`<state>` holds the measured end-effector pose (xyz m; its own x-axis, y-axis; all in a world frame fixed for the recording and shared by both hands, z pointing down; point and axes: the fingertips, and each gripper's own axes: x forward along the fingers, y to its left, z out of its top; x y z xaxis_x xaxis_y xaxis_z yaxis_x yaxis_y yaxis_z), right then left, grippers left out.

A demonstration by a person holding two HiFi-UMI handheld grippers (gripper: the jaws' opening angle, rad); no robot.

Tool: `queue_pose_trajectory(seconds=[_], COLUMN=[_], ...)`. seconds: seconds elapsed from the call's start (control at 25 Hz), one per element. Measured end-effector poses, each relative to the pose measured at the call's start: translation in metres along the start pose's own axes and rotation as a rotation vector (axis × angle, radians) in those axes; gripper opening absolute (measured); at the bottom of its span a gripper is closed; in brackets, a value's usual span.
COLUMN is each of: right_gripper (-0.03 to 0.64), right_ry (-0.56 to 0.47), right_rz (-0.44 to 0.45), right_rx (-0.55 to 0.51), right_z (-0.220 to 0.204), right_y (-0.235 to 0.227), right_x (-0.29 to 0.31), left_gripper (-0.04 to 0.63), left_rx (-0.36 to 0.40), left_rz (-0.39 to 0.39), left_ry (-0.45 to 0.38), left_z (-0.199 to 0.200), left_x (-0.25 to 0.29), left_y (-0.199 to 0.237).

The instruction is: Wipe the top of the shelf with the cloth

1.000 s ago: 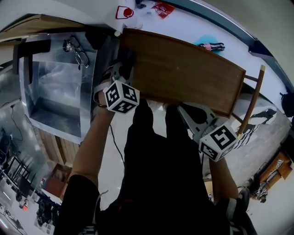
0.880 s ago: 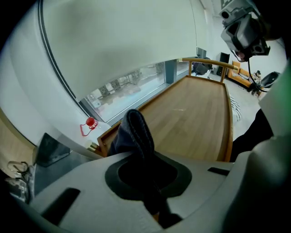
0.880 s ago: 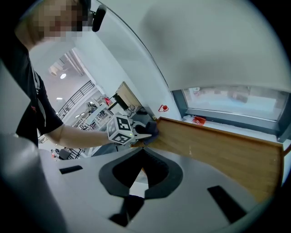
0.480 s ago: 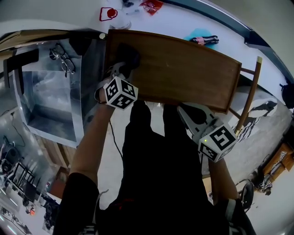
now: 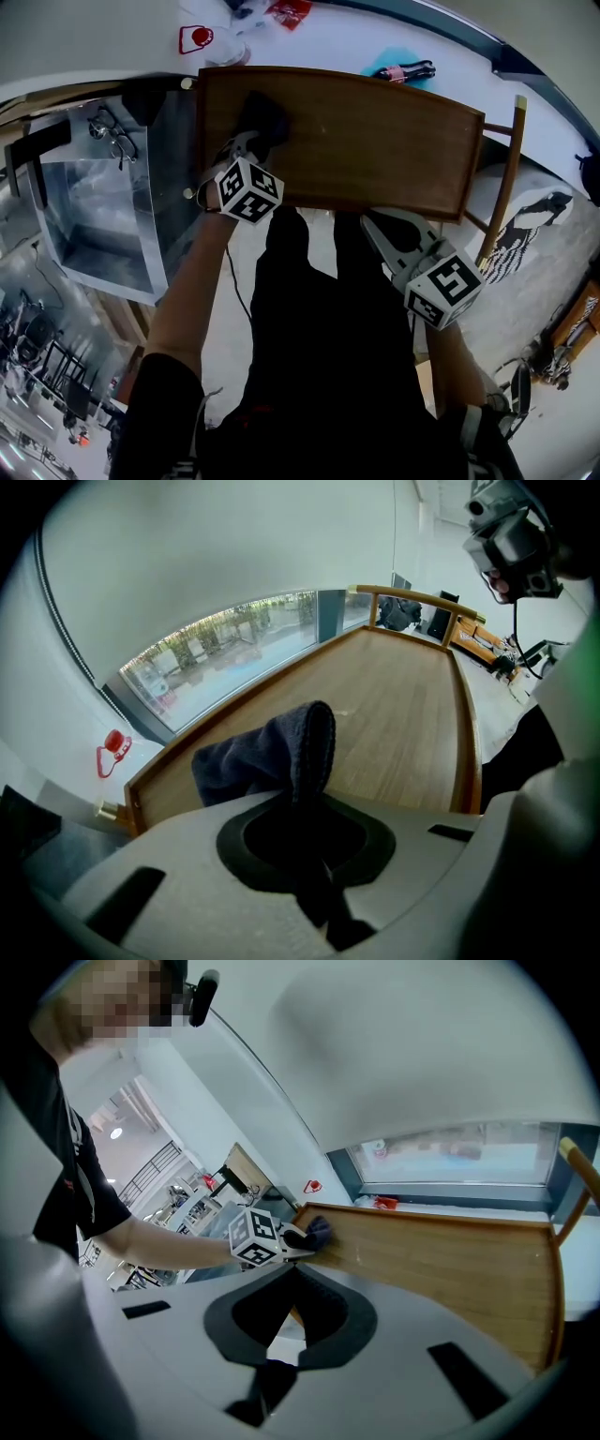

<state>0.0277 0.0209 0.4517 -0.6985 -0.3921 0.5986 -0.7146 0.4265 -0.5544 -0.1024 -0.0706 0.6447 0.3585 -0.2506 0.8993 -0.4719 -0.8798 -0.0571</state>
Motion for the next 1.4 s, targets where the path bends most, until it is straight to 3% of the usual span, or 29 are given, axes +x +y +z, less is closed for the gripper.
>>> queue_pose_trajectory(seconds=[0.72, 1.4], right_gripper=[0.005, 0.005], right_ry=[-0.089, -0.188], right_rz=[-0.077, -0.157], right_rx=[0.065, 0.163], right_z=[-0.025, -0.057], right_y=[-0.050, -0.104], right_x=[-0.077, -0.156], left_gripper=[0.035, 0.035], left_rx=[0.110, 0.239], left_rz=[-0.094, -0.255], left_ry=[-0.012, -0.030], left_z=[0.083, 0.182], left_x=[0.040, 0.080], left_y=[-0.075, -0.176])
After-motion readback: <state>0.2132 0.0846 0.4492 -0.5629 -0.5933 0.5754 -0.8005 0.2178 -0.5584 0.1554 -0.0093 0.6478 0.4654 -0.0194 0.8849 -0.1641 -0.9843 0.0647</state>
